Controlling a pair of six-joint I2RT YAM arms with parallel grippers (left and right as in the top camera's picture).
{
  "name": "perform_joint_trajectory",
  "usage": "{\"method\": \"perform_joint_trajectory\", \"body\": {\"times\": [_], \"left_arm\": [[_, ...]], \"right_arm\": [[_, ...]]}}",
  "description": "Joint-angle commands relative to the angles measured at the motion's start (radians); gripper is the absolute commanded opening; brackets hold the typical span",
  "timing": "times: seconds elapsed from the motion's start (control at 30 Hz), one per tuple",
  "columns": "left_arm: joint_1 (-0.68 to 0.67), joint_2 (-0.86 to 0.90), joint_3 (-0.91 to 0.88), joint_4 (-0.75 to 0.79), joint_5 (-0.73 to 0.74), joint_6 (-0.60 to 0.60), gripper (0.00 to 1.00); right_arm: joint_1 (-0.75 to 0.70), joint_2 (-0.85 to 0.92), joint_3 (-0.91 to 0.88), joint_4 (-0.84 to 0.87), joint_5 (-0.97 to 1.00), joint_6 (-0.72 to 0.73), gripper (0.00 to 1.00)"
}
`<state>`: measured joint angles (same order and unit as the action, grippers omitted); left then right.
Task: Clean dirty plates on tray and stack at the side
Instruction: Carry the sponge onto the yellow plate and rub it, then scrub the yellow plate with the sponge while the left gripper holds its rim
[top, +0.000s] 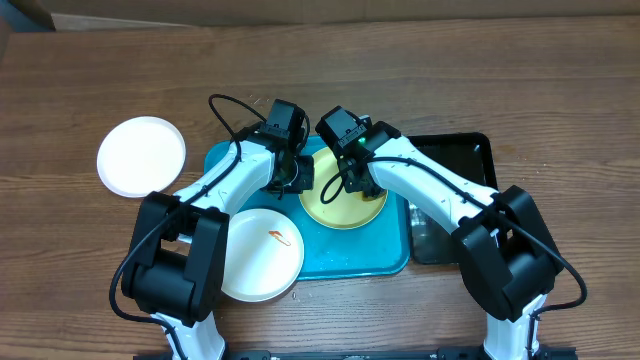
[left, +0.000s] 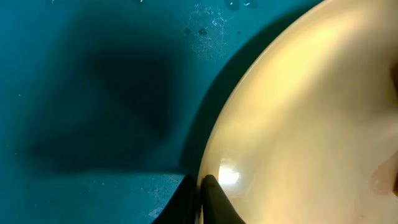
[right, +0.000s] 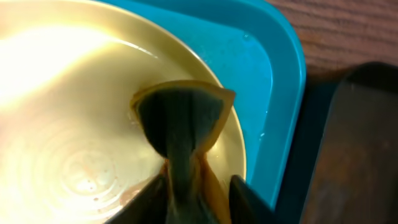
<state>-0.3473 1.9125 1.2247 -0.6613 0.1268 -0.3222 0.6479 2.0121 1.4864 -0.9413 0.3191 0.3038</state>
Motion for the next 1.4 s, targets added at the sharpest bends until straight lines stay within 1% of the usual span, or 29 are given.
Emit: {"method": "perform_joint_trajectory", "body": {"times": [0.0, 0.17, 0.23, 0.4, 0.43, 0.5, 0.57, 0.67, 0.7, 0.73, 0.8, 0.93, 1.0, 1.1, 1.3, 1.37], "left_arm": [[0.000, -0.001, 0.013, 0.000, 0.005, 0.000, 0.09], [0.000, -0.001, 0.013, 0.000, 0.005, 0.000, 0.10], [0.000, -0.001, 0.013, 0.000, 0.005, 0.000, 0.11], [0.000, -0.001, 0.013, 0.000, 0.005, 0.000, 0.11], [0.000, -0.001, 0.013, 0.000, 0.005, 0.000, 0.10], [0.000, -0.001, 0.013, 0.000, 0.005, 0.000, 0.11], [0.000, -0.001, 0.013, 0.000, 0.005, 0.000, 0.11], [0.000, -0.001, 0.013, 0.000, 0.005, 0.000, 0.11], [0.000, -0.001, 0.013, 0.000, 0.005, 0.000, 0.11], [0.000, -0.002, 0.013, 0.000, 0.005, 0.000, 0.11], [0.000, -0.001, 0.013, 0.000, 0.005, 0.000, 0.11], [0.000, -0.001, 0.013, 0.000, 0.005, 0.000, 0.11], [0.000, -0.001, 0.013, 0.000, 0.005, 0.000, 0.11], [0.000, -0.001, 0.013, 0.001, 0.005, 0.000, 0.11], [0.000, -0.001, 0.013, 0.004, 0.005, 0.000, 0.11], [0.000, -0.001, 0.013, 0.004, 0.005, 0.000, 0.11]], "right_arm": [[0.001, -0.002, 0.000, 0.005, 0.002, 0.003, 0.45], [-0.002, -0.002, 0.000, -0.006, -0.009, 0.003, 0.51], [-0.002, -0.001, -0.001, -0.005, -0.047, 0.010, 0.51], [-0.003, -0.001, -0.010, -0.001, -0.073, 0.019, 0.49], [-0.005, -0.001, -0.013, 0.000, -0.073, 0.019, 0.46], [-0.010, -0.001, -0.028, 0.013, -0.073, 0.043, 0.44], [-0.016, -0.001, -0.051, 0.035, -0.073, 0.061, 0.36], [-0.032, -0.001, -0.094, 0.076, -0.074, 0.067, 0.10], [-0.041, -0.001, -0.103, 0.080, -0.074, 0.089, 0.04], [-0.050, -0.001, -0.107, 0.079, -0.074, 0.113, 0.04], [-0.085, -0.001, -0.107, 0.065, -0.142, 0.131, 0.04], [-0.146, -0.001, -0.108, 0.064, -0.409, 0.131, 0.04], [-0.162, -0.001, -0.113, 0.076, -0.495, 0.131, 0.04], [-0.166, -0.001, -0.121, 0.096, -0.543, 0.131, 0.04], [-0.115, -0.001, -0.125, 0.142, -0.597, 0.144, 0.04], [-0.097, -0.001, -0.125, 0.163, -0.618, 0.174, 0.04]]}}
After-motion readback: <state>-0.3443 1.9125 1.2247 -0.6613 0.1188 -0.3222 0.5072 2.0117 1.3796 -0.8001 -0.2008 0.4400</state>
